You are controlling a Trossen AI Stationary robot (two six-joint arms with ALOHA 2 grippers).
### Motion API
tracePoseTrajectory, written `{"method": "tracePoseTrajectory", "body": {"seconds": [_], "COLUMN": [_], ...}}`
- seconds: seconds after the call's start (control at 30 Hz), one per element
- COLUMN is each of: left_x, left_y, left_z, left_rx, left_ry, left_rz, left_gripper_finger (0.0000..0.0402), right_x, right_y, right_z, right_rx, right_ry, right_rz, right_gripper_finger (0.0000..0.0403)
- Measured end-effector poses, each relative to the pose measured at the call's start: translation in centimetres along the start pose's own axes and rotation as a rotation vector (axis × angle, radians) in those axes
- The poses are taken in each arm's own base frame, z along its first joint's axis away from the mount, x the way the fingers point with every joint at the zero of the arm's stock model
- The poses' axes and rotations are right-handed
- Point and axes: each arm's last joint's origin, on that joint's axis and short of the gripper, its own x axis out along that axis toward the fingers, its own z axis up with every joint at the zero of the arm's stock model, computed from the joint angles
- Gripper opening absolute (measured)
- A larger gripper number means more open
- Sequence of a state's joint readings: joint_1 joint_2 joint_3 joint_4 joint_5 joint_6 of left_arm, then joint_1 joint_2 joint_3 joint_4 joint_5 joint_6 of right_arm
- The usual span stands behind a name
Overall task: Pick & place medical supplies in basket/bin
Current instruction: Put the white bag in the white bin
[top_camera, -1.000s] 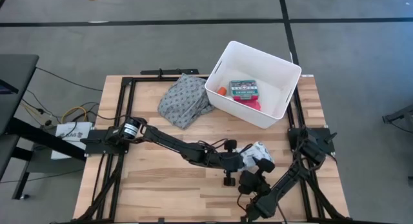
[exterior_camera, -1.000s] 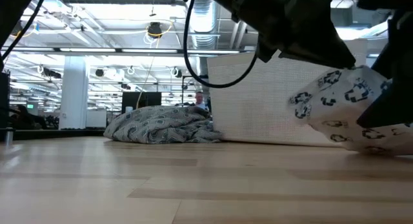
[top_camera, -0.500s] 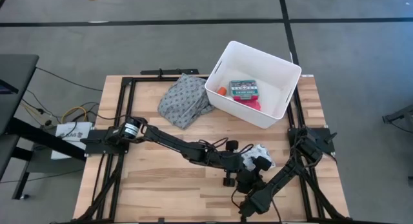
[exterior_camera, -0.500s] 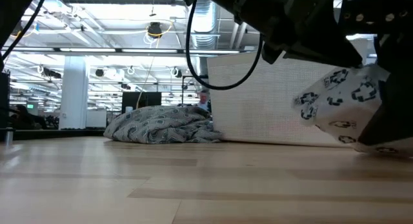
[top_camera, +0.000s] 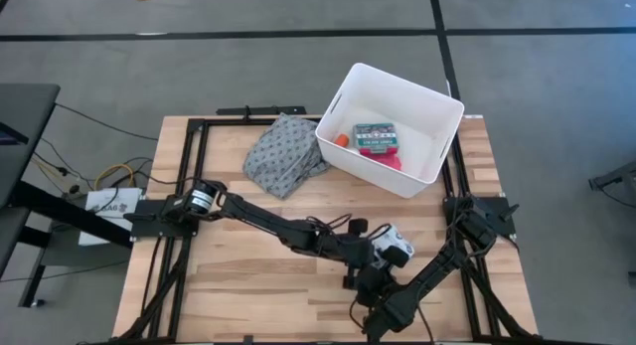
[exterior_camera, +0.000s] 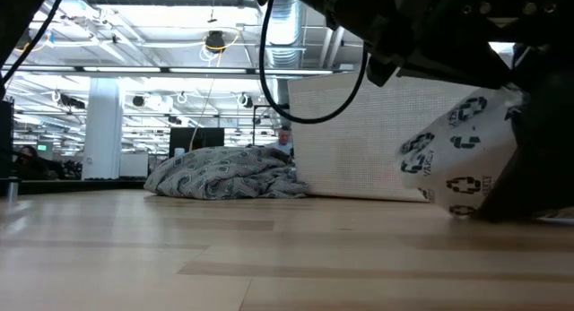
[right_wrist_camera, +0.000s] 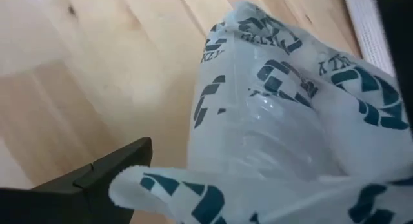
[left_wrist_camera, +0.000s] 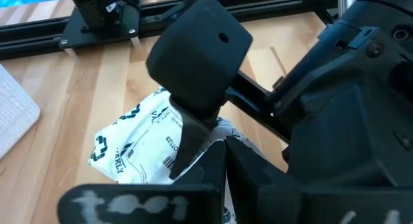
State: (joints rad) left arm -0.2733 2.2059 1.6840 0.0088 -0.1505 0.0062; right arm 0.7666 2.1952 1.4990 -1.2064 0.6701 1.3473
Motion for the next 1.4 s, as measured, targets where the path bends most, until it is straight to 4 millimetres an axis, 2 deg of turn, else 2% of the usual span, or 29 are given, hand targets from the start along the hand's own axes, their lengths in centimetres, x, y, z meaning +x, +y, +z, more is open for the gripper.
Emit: {"method": "tracePoseTrajectory", "body": {"seconds": [0.13,1.4], "left_x": [-0.01,-0.03], "left_y": [-0.08,0.06], "left_z": [-0.05,0.1], "left_rx": [0.008,0.004], "left_ry": [0.005,-0.005], "left_rz": [-0.014,-0.013], "left_gripper_finger": [0.0,0.0], "right_x": [0.01,0.43], "right_y": [0.05,-0.01], "right_z": [0.0,0.4], "right_rx": [-0.06,-0.064], "right_ry": [0.006,-0.008], "right_rz": [0.006,-0.008], "right_gripper_finger": [0.0393,0.0391]}}
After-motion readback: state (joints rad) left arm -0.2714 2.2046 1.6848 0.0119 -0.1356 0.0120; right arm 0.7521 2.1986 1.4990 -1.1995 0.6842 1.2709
